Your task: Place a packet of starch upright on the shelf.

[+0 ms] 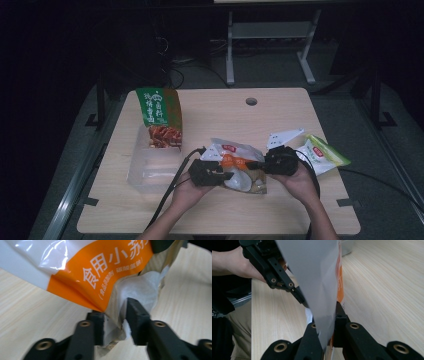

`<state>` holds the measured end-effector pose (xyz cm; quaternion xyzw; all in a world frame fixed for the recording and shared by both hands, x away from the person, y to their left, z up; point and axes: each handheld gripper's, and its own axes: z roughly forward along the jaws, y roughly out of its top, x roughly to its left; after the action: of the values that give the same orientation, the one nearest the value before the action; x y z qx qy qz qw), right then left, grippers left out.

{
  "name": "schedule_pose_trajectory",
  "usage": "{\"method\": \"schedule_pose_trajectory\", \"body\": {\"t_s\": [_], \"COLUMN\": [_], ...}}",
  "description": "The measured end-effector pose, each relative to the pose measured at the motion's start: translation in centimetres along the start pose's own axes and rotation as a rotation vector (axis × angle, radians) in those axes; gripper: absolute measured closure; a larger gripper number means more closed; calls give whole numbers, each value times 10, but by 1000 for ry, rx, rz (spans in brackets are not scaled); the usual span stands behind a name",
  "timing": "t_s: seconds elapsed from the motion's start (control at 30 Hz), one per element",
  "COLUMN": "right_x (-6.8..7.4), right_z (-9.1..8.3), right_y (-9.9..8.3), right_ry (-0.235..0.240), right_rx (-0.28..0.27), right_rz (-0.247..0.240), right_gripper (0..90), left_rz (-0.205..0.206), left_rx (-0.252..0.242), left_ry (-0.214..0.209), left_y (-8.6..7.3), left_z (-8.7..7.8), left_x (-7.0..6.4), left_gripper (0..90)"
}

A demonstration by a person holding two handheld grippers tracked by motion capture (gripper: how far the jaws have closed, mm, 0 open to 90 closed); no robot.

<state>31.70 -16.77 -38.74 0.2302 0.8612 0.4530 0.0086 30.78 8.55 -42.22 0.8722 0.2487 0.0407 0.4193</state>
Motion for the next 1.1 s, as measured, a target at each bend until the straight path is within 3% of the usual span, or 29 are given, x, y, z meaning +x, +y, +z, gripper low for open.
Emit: {"method": "schedule_pose_trajectory", "body": {"t_s": [0.13,0.3,0.6,0.83,1.1], "right_x": [0,0,6,6,13], "right_z": [1,0,0,7,16], "right_y": [0,0,5,4,9], "right_ry": [-2,-7,-41,-40,-47], "right_rx": [3,3,4,28,46], "right_rz": [-4,-3,-25,-3,-19], "right_gripper": [883,874,849,794,775], "left_rz": [21,31,30,14,16], "left_rx": [4,10,-2,-7,-11], "left_ry": [-12,7,45,68,76], "left_y": [2,4,3,-4,-6], "left_z": [2,1,-10,-12,-16], "left_x": [-4,-6,-5,-3,-4], "left_gripper": [832,878,891,891,891]}}
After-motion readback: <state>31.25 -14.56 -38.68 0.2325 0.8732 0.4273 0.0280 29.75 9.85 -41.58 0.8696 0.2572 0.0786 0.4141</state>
